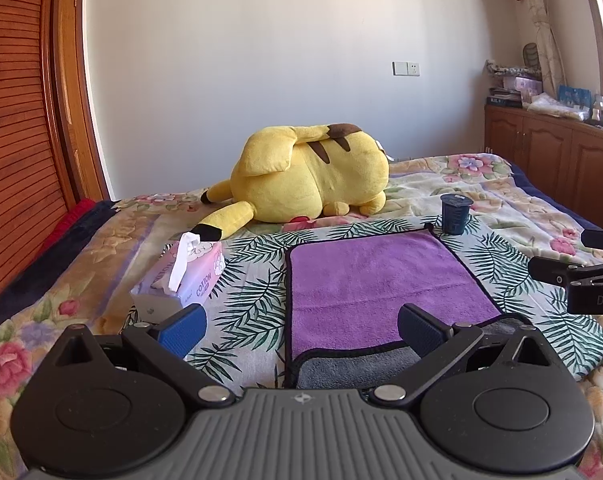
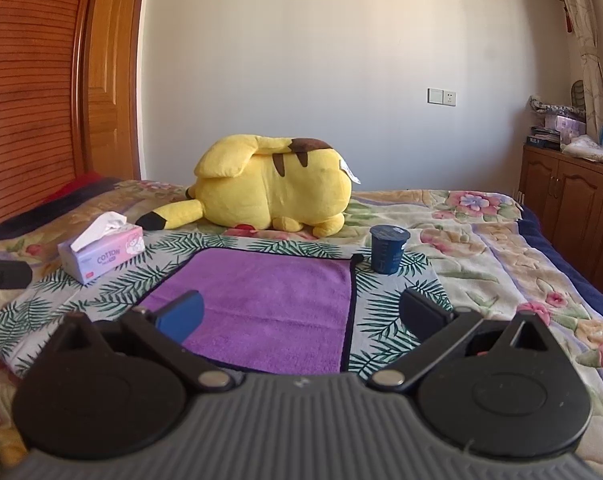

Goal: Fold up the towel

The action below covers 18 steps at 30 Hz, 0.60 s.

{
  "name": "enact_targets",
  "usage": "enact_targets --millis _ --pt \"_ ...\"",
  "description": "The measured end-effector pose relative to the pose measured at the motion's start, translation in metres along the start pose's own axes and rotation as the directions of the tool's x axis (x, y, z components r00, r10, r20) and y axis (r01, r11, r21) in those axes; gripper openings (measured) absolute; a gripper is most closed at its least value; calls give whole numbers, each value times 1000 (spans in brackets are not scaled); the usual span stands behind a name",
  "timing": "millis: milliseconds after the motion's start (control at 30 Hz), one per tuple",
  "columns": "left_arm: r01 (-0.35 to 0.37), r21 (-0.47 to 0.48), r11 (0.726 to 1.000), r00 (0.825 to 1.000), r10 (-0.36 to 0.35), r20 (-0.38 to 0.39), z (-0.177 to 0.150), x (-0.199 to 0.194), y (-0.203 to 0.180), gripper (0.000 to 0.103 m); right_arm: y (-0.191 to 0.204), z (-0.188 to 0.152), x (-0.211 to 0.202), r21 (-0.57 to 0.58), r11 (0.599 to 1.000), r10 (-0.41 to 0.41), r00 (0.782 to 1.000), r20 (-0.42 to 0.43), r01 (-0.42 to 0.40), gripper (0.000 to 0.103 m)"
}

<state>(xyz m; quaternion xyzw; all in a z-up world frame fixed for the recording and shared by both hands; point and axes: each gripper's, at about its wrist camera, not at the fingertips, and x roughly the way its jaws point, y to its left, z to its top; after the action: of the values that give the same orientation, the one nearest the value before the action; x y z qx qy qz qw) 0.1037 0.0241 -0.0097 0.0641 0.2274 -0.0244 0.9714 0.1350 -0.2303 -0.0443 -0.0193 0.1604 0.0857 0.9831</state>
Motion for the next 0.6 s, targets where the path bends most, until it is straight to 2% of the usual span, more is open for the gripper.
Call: enact_targets --millis 267,600 --pt "28 1 1000 998 -28 -58 1 31 7 83 -4 -1 17 6 1000 23 999 -37 -23 103" --pt "56 -16 998 989 -57 -136 -5 68 13 73 -10 -9 47 18 998 56 985 -164 -53 103"
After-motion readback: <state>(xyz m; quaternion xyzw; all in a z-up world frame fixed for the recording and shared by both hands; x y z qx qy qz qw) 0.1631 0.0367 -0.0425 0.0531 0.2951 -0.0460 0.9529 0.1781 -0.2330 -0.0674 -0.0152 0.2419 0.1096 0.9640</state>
